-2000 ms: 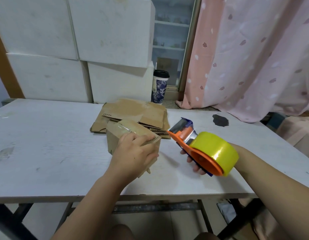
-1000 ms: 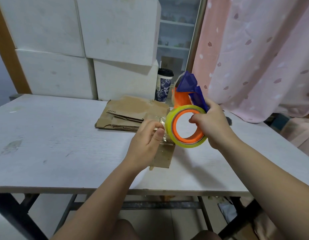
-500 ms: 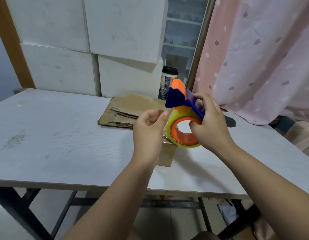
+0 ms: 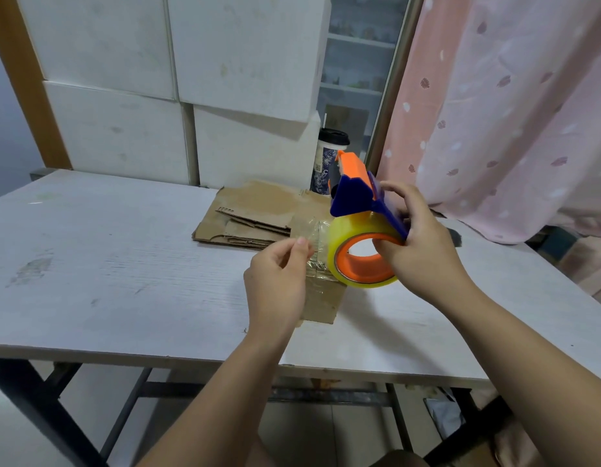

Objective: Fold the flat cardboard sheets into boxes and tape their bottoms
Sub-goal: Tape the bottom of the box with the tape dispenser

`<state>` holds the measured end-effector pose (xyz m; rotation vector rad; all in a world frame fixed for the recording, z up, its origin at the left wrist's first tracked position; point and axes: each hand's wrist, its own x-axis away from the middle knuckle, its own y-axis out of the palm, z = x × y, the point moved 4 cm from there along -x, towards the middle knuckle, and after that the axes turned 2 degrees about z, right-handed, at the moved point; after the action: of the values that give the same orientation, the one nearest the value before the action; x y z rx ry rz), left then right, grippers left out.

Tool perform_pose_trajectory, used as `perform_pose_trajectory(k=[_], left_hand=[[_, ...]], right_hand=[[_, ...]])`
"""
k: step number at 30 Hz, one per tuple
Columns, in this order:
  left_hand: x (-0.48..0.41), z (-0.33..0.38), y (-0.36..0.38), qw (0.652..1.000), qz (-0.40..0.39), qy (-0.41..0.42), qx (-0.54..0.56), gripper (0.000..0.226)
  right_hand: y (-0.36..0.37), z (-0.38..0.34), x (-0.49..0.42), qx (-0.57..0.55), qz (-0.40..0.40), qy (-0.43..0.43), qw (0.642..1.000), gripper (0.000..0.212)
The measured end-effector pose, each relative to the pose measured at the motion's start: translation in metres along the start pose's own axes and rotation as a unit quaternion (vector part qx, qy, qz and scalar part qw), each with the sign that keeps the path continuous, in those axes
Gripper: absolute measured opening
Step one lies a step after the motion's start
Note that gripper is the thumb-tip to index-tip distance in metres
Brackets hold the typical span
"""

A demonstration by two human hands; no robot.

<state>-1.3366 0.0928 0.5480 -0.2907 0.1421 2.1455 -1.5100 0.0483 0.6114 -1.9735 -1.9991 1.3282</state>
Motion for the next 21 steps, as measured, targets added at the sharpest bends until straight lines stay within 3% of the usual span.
perform_pose_trajectory(k=[7, 13, 21], left_hand=[[0.000, 0.003, -0.001, 0.984, -0.011, 0.083, -0.157, 0.021], [-0.012, 0.004, -0.005, 0.996, -0.047, -0.009, -0.072, 0.029], [-0.013, -0.001, -0.011, 0.994, -0.056, -0.083, 0.051, 0.023]], right_hand=[[-0.011, -0.010, -0.004, -0.013, 0.029, 0.021, 0.999, 0.069], [-0.007, -0.007, 0.004, -0.020, 0.011, -0.005, 1.000, 0.066], [-0.006, -0.009, -0.002, -0.052, -0.006, -0.035, 0.998, 0.066]])
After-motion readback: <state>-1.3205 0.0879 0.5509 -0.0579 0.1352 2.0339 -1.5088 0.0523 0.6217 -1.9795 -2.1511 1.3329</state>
